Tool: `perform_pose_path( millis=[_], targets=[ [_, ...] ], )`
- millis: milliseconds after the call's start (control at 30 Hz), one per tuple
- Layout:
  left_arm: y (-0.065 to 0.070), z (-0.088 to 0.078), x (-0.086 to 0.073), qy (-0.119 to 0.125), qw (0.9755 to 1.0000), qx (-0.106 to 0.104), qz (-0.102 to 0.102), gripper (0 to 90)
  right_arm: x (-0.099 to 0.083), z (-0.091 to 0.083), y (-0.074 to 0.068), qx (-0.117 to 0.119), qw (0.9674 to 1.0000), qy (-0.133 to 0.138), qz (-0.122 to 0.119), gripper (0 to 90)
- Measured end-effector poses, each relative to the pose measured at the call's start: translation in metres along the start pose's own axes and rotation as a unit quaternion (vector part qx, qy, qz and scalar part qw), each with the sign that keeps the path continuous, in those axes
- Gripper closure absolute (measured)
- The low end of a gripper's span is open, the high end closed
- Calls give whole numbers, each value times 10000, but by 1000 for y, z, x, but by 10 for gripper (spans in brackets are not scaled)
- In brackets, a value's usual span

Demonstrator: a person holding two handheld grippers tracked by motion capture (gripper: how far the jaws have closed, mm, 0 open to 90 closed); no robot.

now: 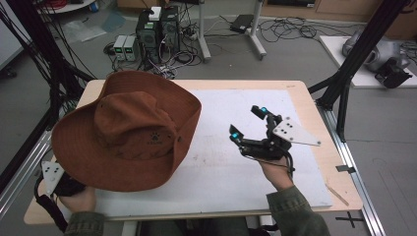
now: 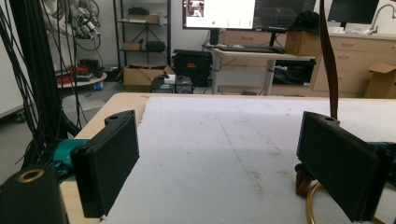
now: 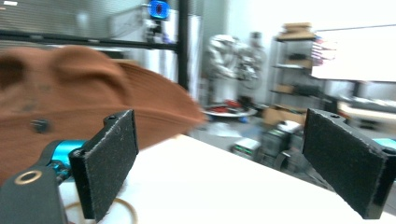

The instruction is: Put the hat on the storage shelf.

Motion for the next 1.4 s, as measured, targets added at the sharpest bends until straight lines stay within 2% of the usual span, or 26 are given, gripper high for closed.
perform_pose_path(
  millis=[33,67,200,367,533,600,867,933,1000,1133,1200,1267,1333,1400],
  targets=[
    [0,0,0,9,10000,4,-1,132,-3,-7,9,-197,9998,-58,48,104],
    [0,-1,1,27,10000,4,9,132,-5,-11,14,-283,9995,-76,86,104],
    [0,-2,2,49,10000,12,19,132,-14,-32,41,-874,9960,-136,146,104],
    [-1,-4,3,90,9999,53,20,132,-29,-57,68,-1543,9872,-267,313,107],
    [-2,-6,5,121,9999,87,33,132,-38,-74,83,-1961,9796,-312,308,109],
    [-2,-6,6,126,9999,106,42,132,-42,-80,88,-2122,9763,-344,259,109],
    [-1,-7,5,117,9999,104,54,132,-70,-95,94,-2468,9675,-546,75,109],
    [-1,-7,5,117,9999,100,56,132,-79,-97,94,-2573,9644,-597,122,110],
    [0,-7,5,118,9999,100,59,132,-88,-99,95,-2680,9610,-679,92,110],
    [-1,-7,5,123,9999,106,48,132,-104,-104,98,-2980,9512,-804,-35,110],
    [-1,-7,5,122,9998,114,53,132,-110,-105,99,-3032,9491,-851,-95,109],
    [-2,-7,5,115,9999,114,44,132,-117,-108,100,-3136,9451,-909,-148,110],
    [-2,-7,5,111,9999,108,32,132,-123,-109,101,-3160,9440,-944,-58,109],
    [-2,-7,5,124,9999,118,20,132,-127,-110,99,-3185,9424,-1014,-138,109]
  ],
)
Point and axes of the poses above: each handheld gripper's, and its own axes: z roughly forward along the jaws, x roughly out of its top, y roughly to its right, the point moved 9 cm from there along z, roughly forward along the jaws, and after that the axes turned 6 degrees about -z, right-handed, at the moved point
